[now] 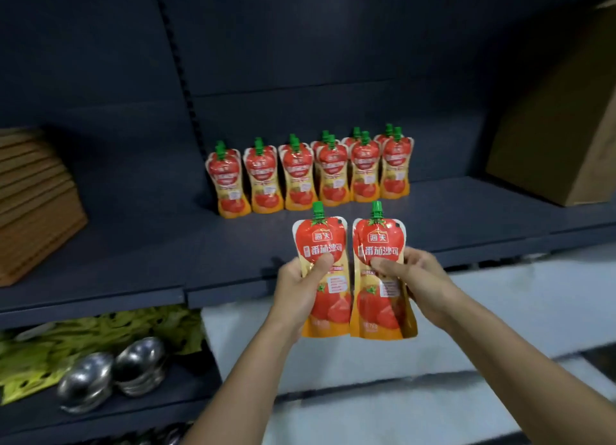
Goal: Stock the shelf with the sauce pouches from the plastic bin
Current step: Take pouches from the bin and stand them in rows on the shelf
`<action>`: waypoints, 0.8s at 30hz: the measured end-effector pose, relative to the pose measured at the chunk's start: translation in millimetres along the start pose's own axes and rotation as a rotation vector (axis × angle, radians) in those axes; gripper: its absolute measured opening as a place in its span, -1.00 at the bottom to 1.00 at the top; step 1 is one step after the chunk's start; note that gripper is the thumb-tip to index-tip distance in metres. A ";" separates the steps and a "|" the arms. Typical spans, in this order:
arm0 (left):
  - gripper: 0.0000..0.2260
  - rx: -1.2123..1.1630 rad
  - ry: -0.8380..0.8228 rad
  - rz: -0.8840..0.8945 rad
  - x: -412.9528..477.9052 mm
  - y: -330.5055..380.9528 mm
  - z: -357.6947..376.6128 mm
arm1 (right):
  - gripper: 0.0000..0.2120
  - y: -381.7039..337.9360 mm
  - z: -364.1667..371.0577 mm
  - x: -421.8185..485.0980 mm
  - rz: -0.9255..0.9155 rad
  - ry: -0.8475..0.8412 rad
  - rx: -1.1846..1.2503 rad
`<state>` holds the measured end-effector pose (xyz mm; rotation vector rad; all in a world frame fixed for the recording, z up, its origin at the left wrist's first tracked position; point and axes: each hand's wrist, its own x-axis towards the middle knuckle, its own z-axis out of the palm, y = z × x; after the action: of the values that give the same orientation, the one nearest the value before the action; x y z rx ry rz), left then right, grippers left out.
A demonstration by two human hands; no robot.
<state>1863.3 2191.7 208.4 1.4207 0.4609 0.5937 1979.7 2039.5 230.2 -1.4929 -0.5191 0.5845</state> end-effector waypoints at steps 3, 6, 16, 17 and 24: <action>-0.74 0.009 0.089 0.073 33.0 14.9 -43.3 | -0.78 -15.7 31.8 33.7 -0.054 -0.062 -0.032; -0.77 0.008 0.142 0.126 68.1 29.1 -83.9 | -0.80 -27.9 63.4 74.9 -0.120 -0.084 -0.055; -0.80 0.013 0.202 0.157 175.5 41.7 -174.6 | -0.70 -40.1 150.9 180.8 -0.300 -0.073 -0.104; -0.80 0.018 0.189 0.155 182.1 41.0 -179.0 | -0.71 -39.6 155.9 187.4 -0.302 -0.080 -0.121; -0.80 0.233 0.035 0.199 207.4 64.3 -204.2 | -0.81 -53.5 151.3 213.4 -0.247 -0.160 -0.305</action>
<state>1889.3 2483.9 261.6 1.6932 0.4292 0.7442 2046.0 2293.6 279.0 -1.6437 -0.9362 0.4448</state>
